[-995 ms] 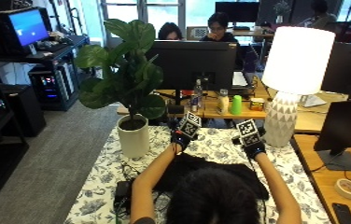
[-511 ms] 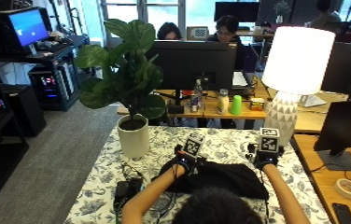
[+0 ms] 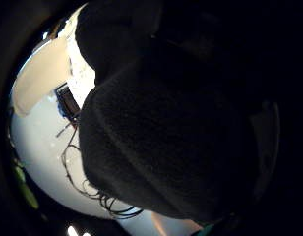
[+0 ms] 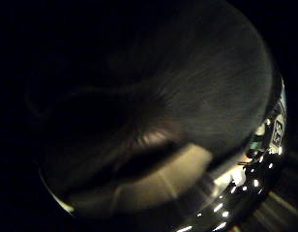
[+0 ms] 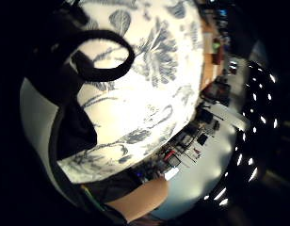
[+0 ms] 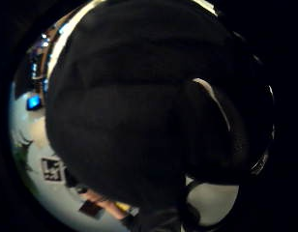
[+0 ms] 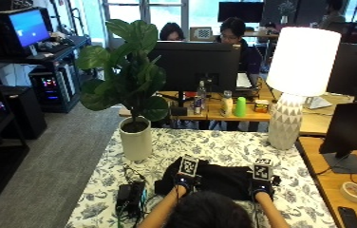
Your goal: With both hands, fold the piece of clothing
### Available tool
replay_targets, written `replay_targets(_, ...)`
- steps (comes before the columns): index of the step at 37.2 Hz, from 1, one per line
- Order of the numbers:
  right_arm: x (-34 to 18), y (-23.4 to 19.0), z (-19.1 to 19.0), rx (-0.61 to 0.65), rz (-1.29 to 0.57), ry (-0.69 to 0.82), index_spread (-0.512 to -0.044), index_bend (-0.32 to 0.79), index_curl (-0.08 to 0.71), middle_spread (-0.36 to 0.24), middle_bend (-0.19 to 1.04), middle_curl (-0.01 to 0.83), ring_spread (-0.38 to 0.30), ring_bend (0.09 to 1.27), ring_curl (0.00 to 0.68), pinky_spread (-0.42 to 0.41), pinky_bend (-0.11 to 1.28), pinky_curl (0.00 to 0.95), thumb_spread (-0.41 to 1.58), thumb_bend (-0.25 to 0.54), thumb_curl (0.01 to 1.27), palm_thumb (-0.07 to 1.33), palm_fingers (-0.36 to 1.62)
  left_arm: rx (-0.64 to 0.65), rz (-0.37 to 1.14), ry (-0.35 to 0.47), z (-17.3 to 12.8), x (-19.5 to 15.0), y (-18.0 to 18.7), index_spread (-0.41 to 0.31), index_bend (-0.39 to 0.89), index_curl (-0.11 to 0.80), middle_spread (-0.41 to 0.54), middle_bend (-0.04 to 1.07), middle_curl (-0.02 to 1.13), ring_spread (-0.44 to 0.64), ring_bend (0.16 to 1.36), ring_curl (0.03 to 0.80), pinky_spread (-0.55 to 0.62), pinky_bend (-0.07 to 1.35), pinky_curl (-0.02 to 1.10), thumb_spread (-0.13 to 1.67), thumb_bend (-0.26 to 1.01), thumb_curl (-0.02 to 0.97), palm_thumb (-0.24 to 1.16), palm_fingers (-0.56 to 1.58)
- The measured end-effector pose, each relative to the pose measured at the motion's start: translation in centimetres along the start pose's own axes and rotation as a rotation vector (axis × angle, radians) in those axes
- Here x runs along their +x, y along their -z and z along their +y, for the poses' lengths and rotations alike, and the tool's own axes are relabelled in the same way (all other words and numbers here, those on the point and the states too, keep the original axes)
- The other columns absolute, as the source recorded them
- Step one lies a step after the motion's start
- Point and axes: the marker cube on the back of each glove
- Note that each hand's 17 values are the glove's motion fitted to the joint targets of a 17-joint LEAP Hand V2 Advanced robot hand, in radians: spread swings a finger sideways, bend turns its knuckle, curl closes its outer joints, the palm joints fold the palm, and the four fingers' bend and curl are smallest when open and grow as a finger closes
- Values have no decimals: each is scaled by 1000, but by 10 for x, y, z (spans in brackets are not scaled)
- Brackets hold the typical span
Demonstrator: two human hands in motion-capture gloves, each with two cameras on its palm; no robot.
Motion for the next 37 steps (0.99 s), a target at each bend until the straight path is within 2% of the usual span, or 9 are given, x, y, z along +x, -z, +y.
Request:
replay_targets(5,-14,-8,11,-11,121,-87,-240,50,104,31,247,414,49,595,395,94,797,407,1363,86,234,520,580,27,27,-23,-6,1,0,102,67,212,437,147,211,507,571,351,474,841,418,1034,-73,153,-91,-78)
replay_targets(7,-19,-8,8,65,109,-33,-231,18,92,8,305,433,1,649,410,21,806,405,1383,122,246,591,733,43,33,-24,-8,1,0,107,70,202,450,147,206,527,583,349,479,851,416,1020,-72,149,-91,-89)
replay_targets(9,-21,-7,5,124,105,-9,-227,17,85,2,295,428,-13,651,399,7,799,388,1393,122,244,599,719,41,43,-2,-8,0,-1,114,77,195,461,151,203,543,587,346,485,861,415,1008,-71,146,-90,-93)
replay_targets(12,-22,-4,0,220,135,-20,-233,18,79,-24,319,439,-83,688,411,-131,849,391,1398,166,263,697,932,50,62,11,-8,0,-3,119,89,187,474,157,201,563,592,341,489,859,408,1002,-67,143,-85,-100)
replay_targets(19,-34,12,-20,539,234,71,-220,98,126,-96,362,472,-174,755,452,-276,800,399,1351,244,306,906,1197,108,84,-67,-12,1,-5,125,113,186,482,160,197,593,591,330,505,845,390,998,-61,138,-75,-90)
replay_targets(25,-32,30,-17,436,157,133,-229,163,189,-136,415,499,-210,756,467,-318,742,397,1299,233,306,951,1294,172,172,-97,-7,-11,15,127,115,187,466,185,207,586,603,325,503,814,374,985,-77,128,-104,-47)
replay_targets(31,-44,63,-75,292,19,168,-235,163,235,-154,423,509,-227,747,467,-334,737,401,1268,217,302,976,1303,229,209,-152,33,-39,45,127,104,180,423,194,228,555,635,329,491,795,363,974,-91,106,-130,-16)
replay_targets(34,-58,94,-55,301,-59,214,-237,157,250,-160,430,514,-232,746,468,-338,738,405,1259,209,299,988,1306,290,198,-155,44,-55,58,128,113,181,398,206,241,540,643,328,488,782,357,970,-90,98,-129,5)
replay_targets(37,-86,125,-26,331,-121,282,-238,150,263,-158,437,518,-235,750,470,-340,734,408,1248,197,295,991,1309,377,210,-165,30,-74,75,125,109,180,359,233,258,531,640,323,487,770,352,970,-94,89,-136,17)
